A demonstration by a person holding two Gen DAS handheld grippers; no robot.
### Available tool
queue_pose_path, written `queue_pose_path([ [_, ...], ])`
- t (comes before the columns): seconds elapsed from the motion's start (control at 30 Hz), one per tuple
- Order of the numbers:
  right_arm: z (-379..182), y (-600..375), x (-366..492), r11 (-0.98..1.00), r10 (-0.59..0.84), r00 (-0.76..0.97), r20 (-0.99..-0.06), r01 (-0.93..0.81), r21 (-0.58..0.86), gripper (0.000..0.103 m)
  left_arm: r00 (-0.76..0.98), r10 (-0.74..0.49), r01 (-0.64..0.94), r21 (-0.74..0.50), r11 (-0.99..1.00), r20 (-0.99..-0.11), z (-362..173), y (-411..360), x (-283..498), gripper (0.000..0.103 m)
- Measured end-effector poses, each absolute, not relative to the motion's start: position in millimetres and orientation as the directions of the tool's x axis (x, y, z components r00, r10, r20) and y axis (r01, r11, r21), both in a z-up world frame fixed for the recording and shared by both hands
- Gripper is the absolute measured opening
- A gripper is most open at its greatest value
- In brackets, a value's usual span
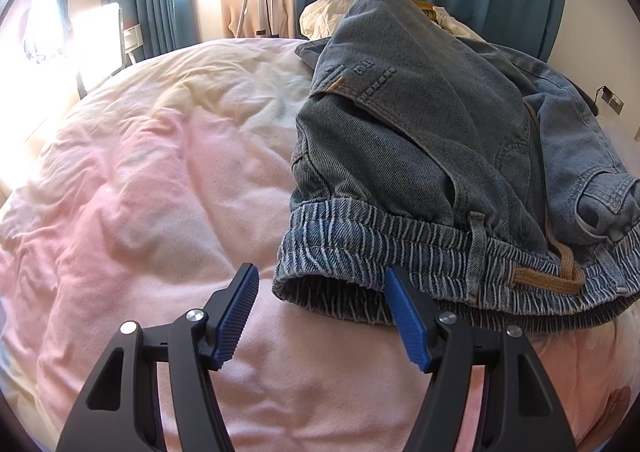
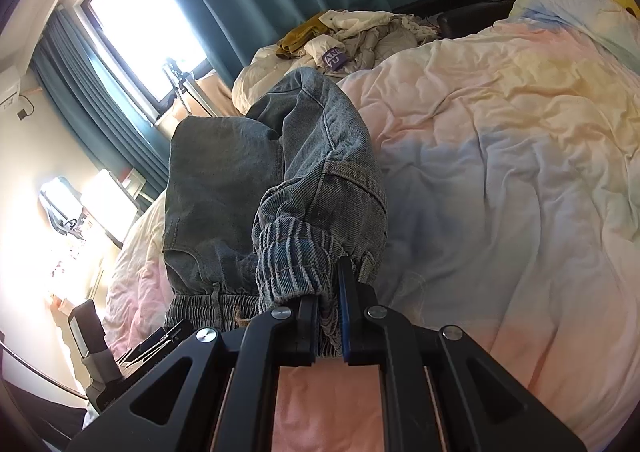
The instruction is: Fold clothes
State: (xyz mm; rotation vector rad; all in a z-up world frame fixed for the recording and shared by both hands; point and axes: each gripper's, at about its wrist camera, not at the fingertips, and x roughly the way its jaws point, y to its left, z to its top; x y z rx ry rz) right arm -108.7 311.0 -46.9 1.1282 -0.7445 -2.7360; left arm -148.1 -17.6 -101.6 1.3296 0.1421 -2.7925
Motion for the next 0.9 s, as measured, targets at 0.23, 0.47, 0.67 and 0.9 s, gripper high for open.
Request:
queue_pose_path([
  [0.23, -50.9, 315.5, -108.7, -0.866, -0.264, -0.716, -0.646, -0.119, 0.485, 0.007, -0.596, 0.007, 0.091, -0.076, -0.993, -0.803, -109.7, -18.9, -143.1, 0.067],
  [0.47, -53.7, 314.4, -110.5, -0.870, -0.257, -0.715, -0.650, -0.121, 0.477, 0.007, -0.637, -0.062, 0.106, -0.008, -0.994, -0.768, -114.4, -14.5, -161.5, 0.067],
  [0.67, -56.5, 319.9, -112.0, -0.865, -0.243, -0.719, -0.651, -0.143, 0.481, 0.007, -0.635, -0.082, 0.123, 0.004, -0.992, -0.769, -119.3, -19.3, -168.1, 0.064],
  [0.9, -51.5, 317.0, -111.8, -0.870, -0.226, -0.751, -0.620, -0.132, 0.476, 0.007, -0.704, -0.090, 0.134, -0.007, -0.991, -0.705, -106.8, -22.0, -162.2, 0.013],
])
